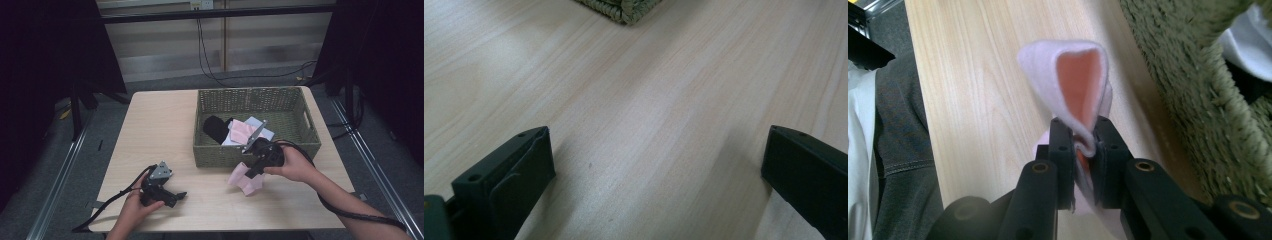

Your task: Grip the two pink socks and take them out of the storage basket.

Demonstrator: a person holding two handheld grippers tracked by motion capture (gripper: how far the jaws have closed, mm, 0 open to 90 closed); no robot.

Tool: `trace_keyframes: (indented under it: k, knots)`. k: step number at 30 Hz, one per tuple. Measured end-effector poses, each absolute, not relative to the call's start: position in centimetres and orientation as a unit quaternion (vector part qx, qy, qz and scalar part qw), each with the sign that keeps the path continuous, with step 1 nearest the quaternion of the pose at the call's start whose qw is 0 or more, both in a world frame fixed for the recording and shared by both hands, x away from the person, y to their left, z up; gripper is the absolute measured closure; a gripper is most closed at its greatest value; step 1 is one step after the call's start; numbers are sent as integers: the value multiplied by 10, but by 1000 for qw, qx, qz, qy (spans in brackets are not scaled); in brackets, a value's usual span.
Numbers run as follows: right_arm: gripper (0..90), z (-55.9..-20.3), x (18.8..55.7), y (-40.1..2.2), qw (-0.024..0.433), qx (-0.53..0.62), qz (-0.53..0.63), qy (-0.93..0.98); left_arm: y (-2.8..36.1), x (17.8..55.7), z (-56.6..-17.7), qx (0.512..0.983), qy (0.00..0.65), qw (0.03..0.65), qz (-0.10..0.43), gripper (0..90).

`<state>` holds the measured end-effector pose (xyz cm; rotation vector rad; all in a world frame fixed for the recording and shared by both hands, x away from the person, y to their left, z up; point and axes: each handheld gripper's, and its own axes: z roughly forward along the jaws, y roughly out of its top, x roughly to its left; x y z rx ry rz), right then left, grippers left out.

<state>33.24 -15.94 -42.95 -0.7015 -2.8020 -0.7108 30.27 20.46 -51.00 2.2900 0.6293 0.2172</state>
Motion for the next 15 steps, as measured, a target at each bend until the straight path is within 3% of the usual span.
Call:
trace_keyframes:
  k: [15]
  knots:
    - [750,-441,330,-159,84,-233,-234,-940,205,303,-510,892,245,369,85,0]
